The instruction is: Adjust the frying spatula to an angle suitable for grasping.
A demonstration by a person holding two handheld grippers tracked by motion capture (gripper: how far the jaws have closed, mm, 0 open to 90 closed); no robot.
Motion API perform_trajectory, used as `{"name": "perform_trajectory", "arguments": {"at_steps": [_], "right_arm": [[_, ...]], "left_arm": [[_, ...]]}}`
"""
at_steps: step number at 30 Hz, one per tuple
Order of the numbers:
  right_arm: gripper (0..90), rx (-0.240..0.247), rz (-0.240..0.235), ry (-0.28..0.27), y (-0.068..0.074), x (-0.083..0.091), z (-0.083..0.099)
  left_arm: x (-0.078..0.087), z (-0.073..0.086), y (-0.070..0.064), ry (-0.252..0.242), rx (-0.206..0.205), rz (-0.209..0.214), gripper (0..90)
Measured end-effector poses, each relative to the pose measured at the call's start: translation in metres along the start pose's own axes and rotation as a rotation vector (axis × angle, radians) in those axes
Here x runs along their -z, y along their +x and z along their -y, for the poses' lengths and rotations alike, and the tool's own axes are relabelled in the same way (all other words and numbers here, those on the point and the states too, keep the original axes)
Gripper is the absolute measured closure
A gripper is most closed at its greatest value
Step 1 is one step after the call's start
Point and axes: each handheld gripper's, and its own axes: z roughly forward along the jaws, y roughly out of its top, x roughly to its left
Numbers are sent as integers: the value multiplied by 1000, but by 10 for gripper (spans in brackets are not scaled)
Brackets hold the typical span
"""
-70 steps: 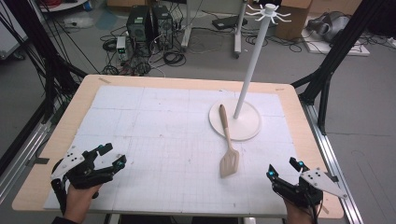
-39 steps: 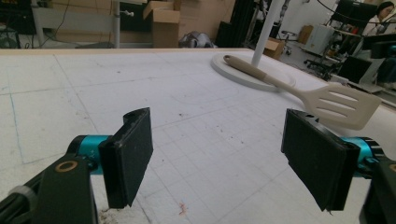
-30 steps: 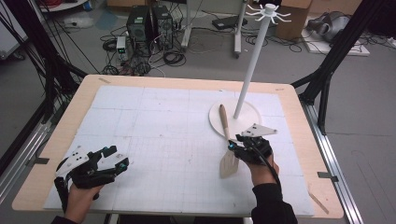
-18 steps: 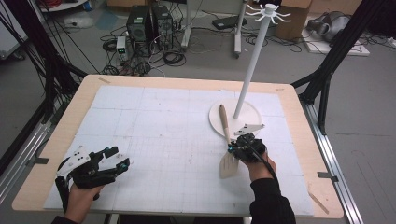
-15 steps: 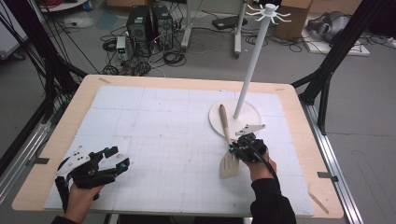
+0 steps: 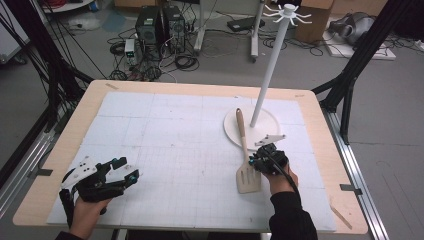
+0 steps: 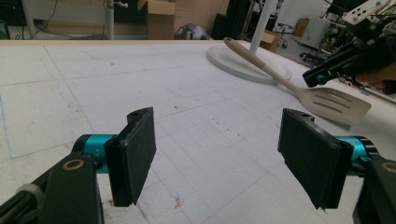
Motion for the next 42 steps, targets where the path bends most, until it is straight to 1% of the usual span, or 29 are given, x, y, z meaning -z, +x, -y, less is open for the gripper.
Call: {"name": "perform_trajectory", "arguments": {"at_steps": [2,3,4,6,8,10,11,15,18,22,24,27,30,34,36,38,39,40,42], "right_arm": [[767,29,10,15,3,-3,-1],[767,36,12,24,4,-5,-2],[767,44,20,46,4,-8,-2],[767,47,24,67,5,-13,-2],[761,45,28,64,6,-16,-4],[746,21,29,61,6,-18,-5],[740,23,35,62,6,-19,-6],[712,-27,41,50,3,-22,-9],[707,-46,59,45,3,-24,-13],[685,-95,66,42,2,-26,-15],[685,-104,69,38,2,-26,-16],[701,-98,79,42,4,-27,-16],[725,-66,111,47,9,-27,-19],[746,-60,105,38,12,-27,-22],[735,-85,101,34,12,-27,-22],[682,-118,103,26,11,-28,-22],[667,-128,105,24,11,-28,-22],[662,-149,99,22,12,-30,-22],[662,-152,100,20,15,-32,-23]], "left_arm": [[0,0,0,0,0,1,280],[0,0,0,1,-1,2,280],[0,0,0,2,-2,2,280],[0,0,0,1,0,2,280],[0,0,0,3,-1,1,280],[0,0,0,3,0,0,280],[0,0,0,5,0,2,280],[0,0,0,5,0,4,280],[0,0,0,7,-1,4,280],[0,0,0,10,-2,5,280],[-1,0,0,10,-2,6,280],[0,0,0,12,-2,6,280],[0,0,0,13,-2,6,280],[0,0,1,15,-1,7,280],[-1,1,0,15,1,7,280],[-1,1,0,18,-1,7,281],[-1,1,0,15,1,7,281],[-1,1,0,14,4,7,281],[-1,1,0,13,4,6,281]]}}
